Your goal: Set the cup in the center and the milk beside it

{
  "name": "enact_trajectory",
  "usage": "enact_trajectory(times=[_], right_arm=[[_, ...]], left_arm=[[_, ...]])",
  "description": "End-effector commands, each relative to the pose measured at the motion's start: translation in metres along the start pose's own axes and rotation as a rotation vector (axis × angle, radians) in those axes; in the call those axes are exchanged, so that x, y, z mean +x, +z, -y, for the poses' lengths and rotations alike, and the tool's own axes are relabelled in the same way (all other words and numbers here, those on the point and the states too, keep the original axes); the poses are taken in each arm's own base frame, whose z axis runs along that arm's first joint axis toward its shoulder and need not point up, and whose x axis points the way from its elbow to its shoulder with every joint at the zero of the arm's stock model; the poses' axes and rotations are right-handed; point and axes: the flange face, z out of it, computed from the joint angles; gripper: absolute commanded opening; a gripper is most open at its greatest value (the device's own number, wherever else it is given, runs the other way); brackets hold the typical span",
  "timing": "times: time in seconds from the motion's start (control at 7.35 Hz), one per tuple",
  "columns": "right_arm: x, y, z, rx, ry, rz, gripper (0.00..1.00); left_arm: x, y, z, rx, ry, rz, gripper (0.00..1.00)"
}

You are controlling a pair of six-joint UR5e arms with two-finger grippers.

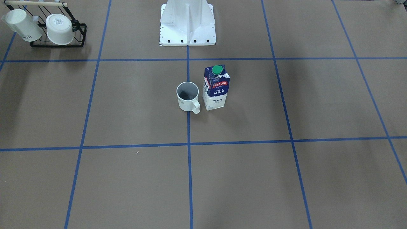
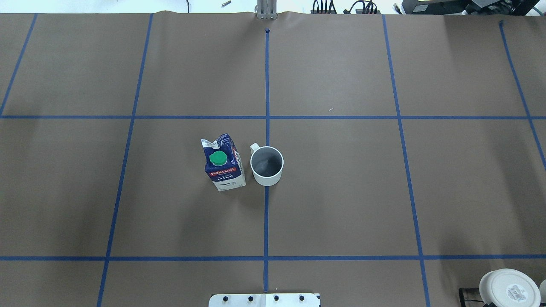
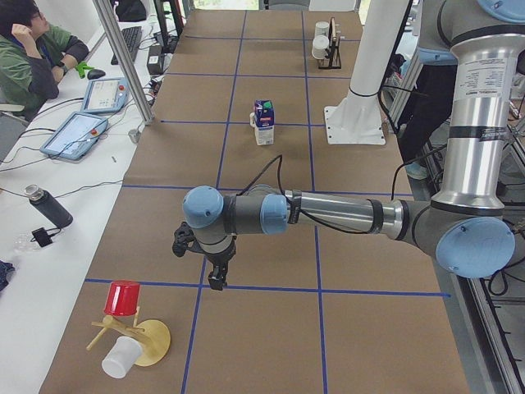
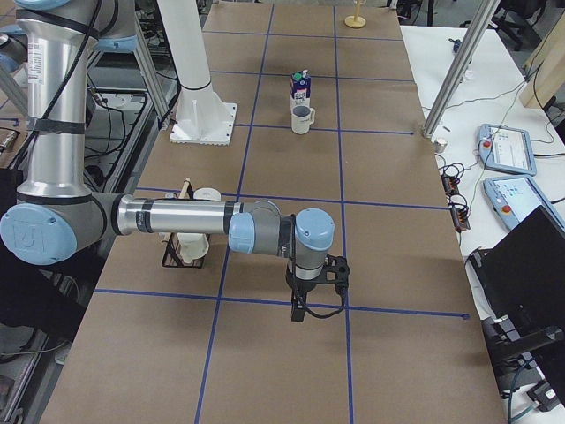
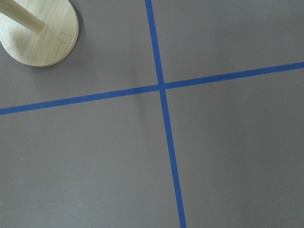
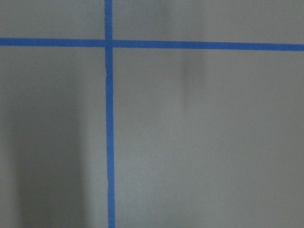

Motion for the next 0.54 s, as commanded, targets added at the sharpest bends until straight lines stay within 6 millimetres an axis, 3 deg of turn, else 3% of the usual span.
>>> enact_trajectory(times=[0.0, 0.41], right_arm=[[0.0011, 0.0017, -0.0028, -0.004, 0.002, 0.000, 1.00], [0.0023, 0.0035, -0.0038, -0.007, 0.003, 0.001, 1.00]], left_arm=[[-0.0012, 0.0018, -0.0035, -0.003, -0.003, 0.000, 0.98], [0.0026, -0.0060, -0.0026, 0.004, 0.011, 0.042, 0.98]])
